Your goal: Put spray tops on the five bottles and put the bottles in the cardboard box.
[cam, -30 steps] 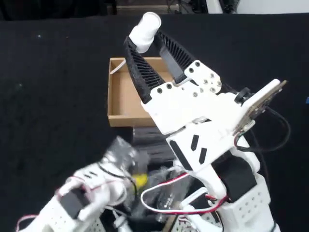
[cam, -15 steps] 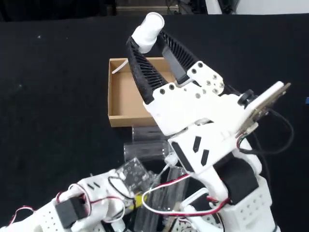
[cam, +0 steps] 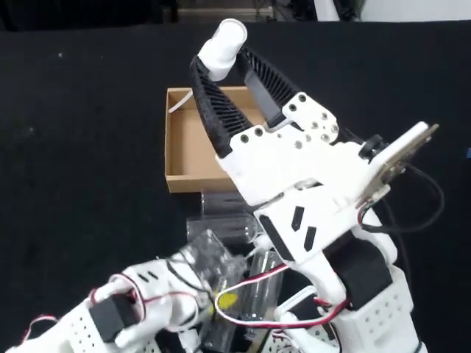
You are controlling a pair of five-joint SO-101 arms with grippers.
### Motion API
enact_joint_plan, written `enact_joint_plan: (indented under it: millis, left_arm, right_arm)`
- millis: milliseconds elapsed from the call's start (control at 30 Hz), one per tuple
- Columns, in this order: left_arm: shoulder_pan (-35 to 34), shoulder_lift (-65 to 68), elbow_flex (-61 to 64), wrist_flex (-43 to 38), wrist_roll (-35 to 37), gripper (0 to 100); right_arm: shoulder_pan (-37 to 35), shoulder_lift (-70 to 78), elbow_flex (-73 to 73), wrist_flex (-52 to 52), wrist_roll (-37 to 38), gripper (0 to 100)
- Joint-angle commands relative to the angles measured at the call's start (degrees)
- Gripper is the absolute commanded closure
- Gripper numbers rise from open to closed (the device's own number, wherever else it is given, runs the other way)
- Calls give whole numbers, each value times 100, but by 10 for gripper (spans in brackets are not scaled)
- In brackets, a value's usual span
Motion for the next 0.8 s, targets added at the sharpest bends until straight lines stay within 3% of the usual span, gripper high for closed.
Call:
enact_joint_plan:
  millis: [0,200,467,767]
  left_arm:
    - [-1033,-35,-699,-123,-18,970]
    - [-2273,-35,-716,-1143,-18,970]
    - [-3336,-35,277,-3675,-18,970]
    - [-3776,-35,347,-4070,-18,970]
  right_arm:
    - [-88,-145,-22,-149,-35,984]
    - [-88,-145,-4,-149,-35,984]
    - [-62,-145,127,-132,-35,984]
    - [-88,-75,110,554,-35,984]
